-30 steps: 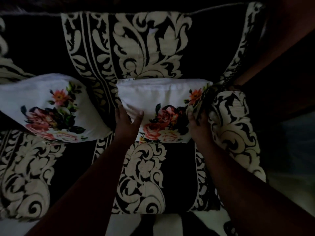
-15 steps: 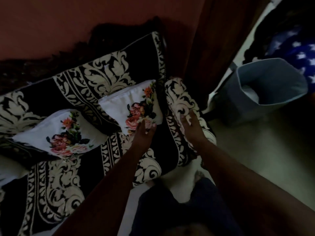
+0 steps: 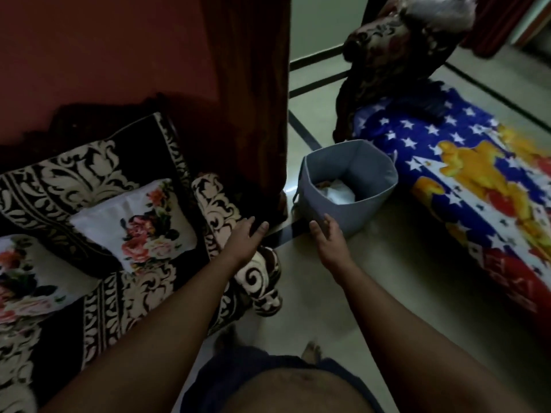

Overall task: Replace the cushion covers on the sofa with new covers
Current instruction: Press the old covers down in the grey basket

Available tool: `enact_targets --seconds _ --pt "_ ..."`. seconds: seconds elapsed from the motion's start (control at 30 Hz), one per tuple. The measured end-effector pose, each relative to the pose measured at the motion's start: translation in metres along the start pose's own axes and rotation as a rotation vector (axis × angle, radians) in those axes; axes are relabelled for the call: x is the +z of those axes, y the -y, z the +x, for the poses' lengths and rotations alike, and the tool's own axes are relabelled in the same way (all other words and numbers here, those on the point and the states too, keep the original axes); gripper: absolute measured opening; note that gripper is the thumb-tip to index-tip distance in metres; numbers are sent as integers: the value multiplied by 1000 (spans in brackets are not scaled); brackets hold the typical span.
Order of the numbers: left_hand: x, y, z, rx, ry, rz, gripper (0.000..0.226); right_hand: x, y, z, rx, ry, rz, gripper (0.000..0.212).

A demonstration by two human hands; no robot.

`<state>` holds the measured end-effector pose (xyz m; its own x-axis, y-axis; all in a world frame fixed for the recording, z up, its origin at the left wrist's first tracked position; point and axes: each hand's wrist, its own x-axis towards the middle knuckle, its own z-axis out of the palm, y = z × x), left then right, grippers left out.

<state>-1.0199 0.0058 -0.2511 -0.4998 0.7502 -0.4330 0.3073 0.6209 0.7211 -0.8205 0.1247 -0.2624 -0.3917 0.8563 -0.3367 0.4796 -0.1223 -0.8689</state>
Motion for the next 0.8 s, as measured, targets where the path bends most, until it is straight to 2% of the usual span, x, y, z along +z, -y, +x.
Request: enact_targets --seconds 0.03,0.17,0.43,0.57,0.67,0.8 --pt "14 -14 2 14 9 0 95 -19 -4 1 10 -19 5 79" --pt "54 -51 10 40 88 42 71 -72 -18 10 39 -86 60 92" --pt "107 -106 75 34 106 7 78 -147 -41 61 88 -124 120 84" --pt "128 -137 128 39 145 -27 56 -174 -47 107 112 -130 115 82" --pt "140 -160 168 24 181 -94 51 -186 -49 142 134 -131 122 78" --pt "153 -177 261 -35 179 -111 51 -190 -50 214 189 -135 129 85"
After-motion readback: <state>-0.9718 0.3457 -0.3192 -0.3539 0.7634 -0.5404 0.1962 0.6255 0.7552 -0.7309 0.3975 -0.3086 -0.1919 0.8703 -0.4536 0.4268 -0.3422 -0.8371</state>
